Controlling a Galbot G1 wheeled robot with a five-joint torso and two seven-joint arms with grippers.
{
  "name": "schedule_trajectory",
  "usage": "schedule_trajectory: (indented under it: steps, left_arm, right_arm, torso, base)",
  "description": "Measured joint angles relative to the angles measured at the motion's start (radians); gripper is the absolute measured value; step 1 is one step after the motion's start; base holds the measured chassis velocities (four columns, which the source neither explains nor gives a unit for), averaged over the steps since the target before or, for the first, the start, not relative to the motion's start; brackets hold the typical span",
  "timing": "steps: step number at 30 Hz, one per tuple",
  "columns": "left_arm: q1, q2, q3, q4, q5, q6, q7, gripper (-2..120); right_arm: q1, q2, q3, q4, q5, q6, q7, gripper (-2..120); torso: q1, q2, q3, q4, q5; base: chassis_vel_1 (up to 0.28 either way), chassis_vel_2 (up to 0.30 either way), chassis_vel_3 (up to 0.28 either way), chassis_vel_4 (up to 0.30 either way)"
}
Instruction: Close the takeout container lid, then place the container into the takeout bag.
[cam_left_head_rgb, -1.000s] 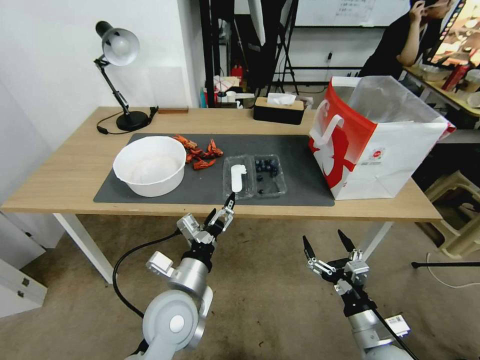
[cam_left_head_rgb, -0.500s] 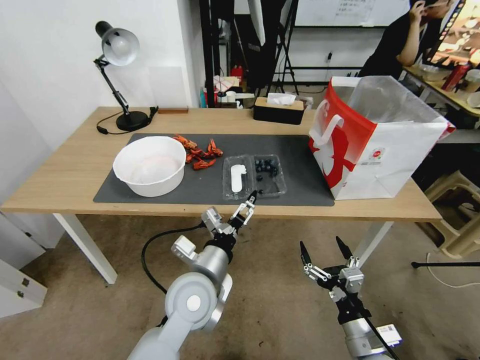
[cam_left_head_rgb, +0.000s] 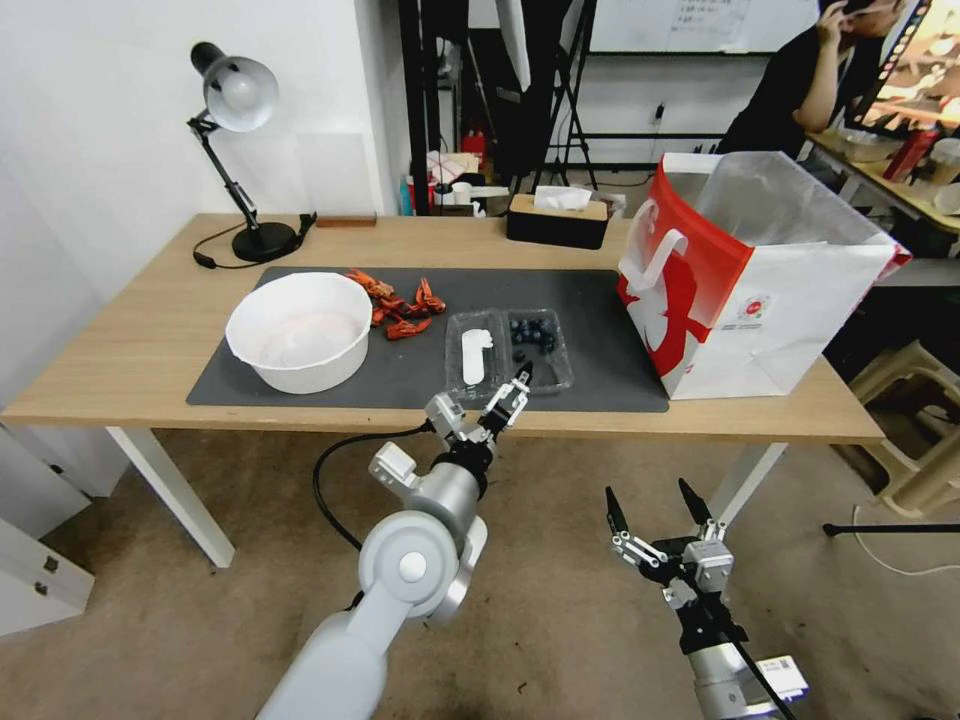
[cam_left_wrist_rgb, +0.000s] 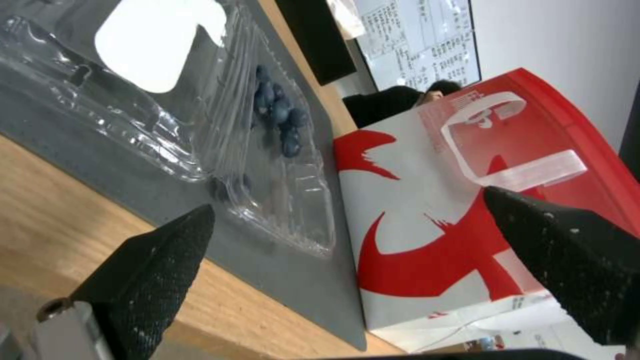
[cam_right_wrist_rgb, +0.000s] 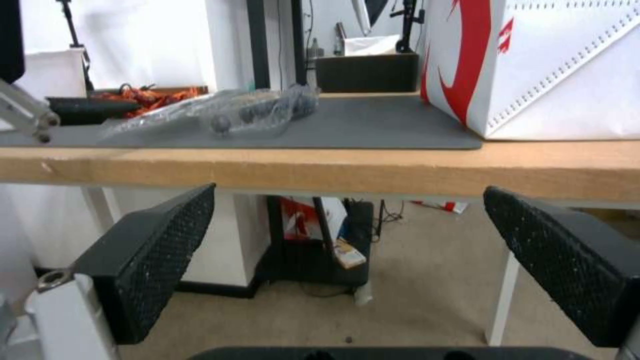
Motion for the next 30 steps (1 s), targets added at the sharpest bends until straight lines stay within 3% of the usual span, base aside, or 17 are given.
schedule_trajectory:
  steps: [14,30]
  left_arm:
    - [-0.06,-0.046,0.003,0.099,-0.004,-0.005,-0.019,100]
    - [-0.064,-0.056,-0.01,0.112,-0.002,-0.002,-0.048,100]
  right_arm:
    - [0.003,-0.012,0.009,-0.017,0.013,0.013,-0.004,100]
    - [0.003,-0.014,0.008,-0.024,0.017,0.022,-0.005,100]
  torso:
    - [0.0,0.0,0.0,0.0,0.0]
    - [0.0,0.0,0.0,0.0,-0.0001]
  base:
    - [0.0,0.0,0.0,0.0]
    - [0.0,0.0,0.0,0.0]
